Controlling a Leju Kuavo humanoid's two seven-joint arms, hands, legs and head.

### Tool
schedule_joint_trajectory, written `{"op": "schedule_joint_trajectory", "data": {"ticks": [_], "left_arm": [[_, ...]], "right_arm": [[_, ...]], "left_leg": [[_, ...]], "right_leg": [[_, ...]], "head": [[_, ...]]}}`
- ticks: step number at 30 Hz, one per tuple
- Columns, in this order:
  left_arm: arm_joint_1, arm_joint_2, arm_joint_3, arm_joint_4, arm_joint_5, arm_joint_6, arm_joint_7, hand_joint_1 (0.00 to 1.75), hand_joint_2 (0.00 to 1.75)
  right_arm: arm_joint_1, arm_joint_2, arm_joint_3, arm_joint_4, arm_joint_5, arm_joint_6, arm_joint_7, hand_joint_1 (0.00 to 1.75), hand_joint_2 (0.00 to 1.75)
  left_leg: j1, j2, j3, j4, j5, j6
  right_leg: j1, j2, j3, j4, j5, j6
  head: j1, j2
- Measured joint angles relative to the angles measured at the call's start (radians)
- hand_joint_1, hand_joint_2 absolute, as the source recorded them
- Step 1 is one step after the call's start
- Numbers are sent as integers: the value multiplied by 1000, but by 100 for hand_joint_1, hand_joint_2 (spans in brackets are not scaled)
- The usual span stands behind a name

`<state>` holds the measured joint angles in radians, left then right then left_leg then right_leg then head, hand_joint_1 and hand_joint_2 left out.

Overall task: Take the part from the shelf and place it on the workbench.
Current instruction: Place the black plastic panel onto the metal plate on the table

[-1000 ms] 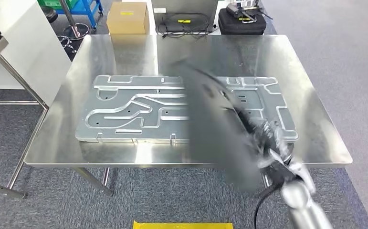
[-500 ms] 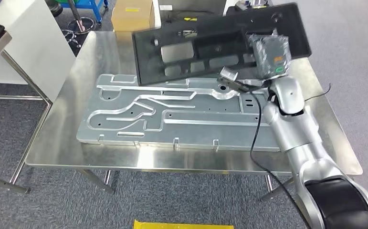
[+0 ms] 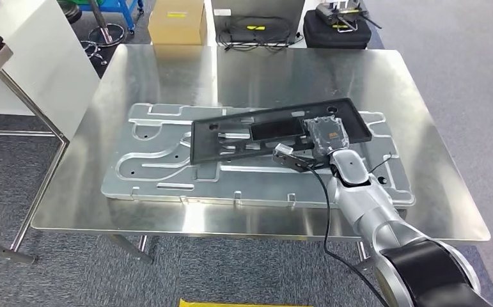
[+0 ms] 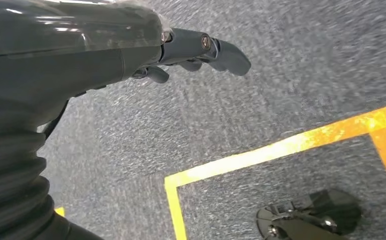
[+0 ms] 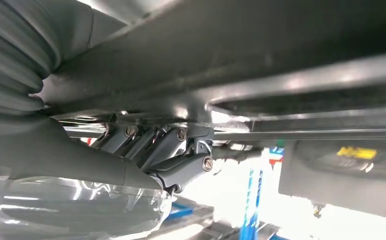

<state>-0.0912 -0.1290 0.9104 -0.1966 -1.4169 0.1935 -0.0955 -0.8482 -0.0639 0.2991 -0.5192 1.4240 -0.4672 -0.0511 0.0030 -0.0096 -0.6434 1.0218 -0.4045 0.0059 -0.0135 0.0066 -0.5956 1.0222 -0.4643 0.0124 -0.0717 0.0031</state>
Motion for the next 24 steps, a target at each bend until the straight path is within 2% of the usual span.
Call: {"op": "schedule_joint_trajectory", "data": {"ticks": [2,4,5,6,7,8,10,11,12,13,15,17,18,21,22,23,24], "left_arm": [[1,0,0,0,4,1,-4,0,175],[0,0,0,0,7,4,-11,0,175],[0,0,0,0,7,6,-15,0,175],[1,0,0,0,7,7,-18,0,175],[2,0,0,0,7,8,-20,0,175],[4,0,0,0,7,9,-21,0,175],[6,0,0,0,2,16,-23,0,175],[5,0,0,0,1,23,-26,0,175],[5,0,0,0,3,31,-29,0,131],[5,0,1,0,8,38,-33,0,87],[5,0,4,0,24,49,-40,0,0],[6,1,6,0,28,56,-39,0,0],[6,1,7,0,28,61,-32,0,0],[6,1,12,0,36,77,18,0,0],[7,1,17,0,41,79,34,0,0],[8,1,21,0,45,80,45,0,0],[8,1,25,0,48,80,51,0,0]], "right_arm": [[0,8,0,19,-1,3,-9,175,175],[-2,15,0,35,-2,6,-16,175,175],[-2,18,0,42,-2,8,-17,131,131],[0,20,0,49,-2,10,-18,87,87],[1,21,0,57,-2,11,-19,44,44],[0,23,0,62,-3,12,-20,0,0],[-4,27,0,69,-5,12,-22,0,0],[-8,29,0,71,-7,11,-23,0,0],[-11,30,0,73,-9,10,-24,0,0],[-13,31,0,75,-11,9,-26,0,0],[-14,31,0,80,-14,6,-31,0,0],[-16,34,0,82,-16,4,-37,0,0],[-19,35,0,83,-17,3,-38,0,0],[-22,39,0,89,-18,3,-43,0,0],[-22,41,0,92,-18,3,-44,0,0],[-22,43,0,94,-19,3,-44,0,0],[-23,44,0,96,-19,3,-44,0,0]], "left_leg": [[3,1,8,-10,2,11],[4,2,13,-14,1,19],[4,2,15,-14,-1,23],[4,1,16,-13,-2,23],[4,0,18,-12,-4,23],[4,0,20,-11,-6,22],[4,-1,26,-5,-14,16],[2,-2,26,-1,-17,12],[1,-1,26,1,-20,8],[0,-1,26,2,-21,3],[-2,-1,27,0,-21,-7],[-1,1,21,20,-38,-18],[0,2,7,56,-62,-23],[4,3,-70,241,-158,-31],[5,3,-83,275,-167,-31],[5,3,-78,271,-156,-31],[5,3,-52,225,-128,-29]], "right_leg": [[-1,-2,-13,33,-23,9],[-3,-4,-66,142,-76,15],[-3,-4,-102,210,-102,17],[-3,-4,-131,262,-114,18],[-4,-4,-147,283,-109,19],[-5,-4,-141,263,-84,18],[-6,-6,-84,135,-11,13],[-3,-6,-55,71,13,10],[-1,-6,-36,30,25,7],[1,-6,-29,13,24,3],[2,-4,-27,9,25,-7],[-3,-5,-22,3,28,-18],[-5,-7,-19,0,30,-24],[-4,-10,-17,1,32,-31],[-3,-9,-18,1,32,-31],[-3,-8,-18,2,32,-31],[-3,-8,-18,3,32,-31]], "head": [[0,0],[0,0],[0,0],[0,0],[0,0],[0,0],[0,0],[0,0],[0,0],[0,0],[0,0],[0,0],[0,0],[0,0],[0,0],[0,0],[0,0]]}}
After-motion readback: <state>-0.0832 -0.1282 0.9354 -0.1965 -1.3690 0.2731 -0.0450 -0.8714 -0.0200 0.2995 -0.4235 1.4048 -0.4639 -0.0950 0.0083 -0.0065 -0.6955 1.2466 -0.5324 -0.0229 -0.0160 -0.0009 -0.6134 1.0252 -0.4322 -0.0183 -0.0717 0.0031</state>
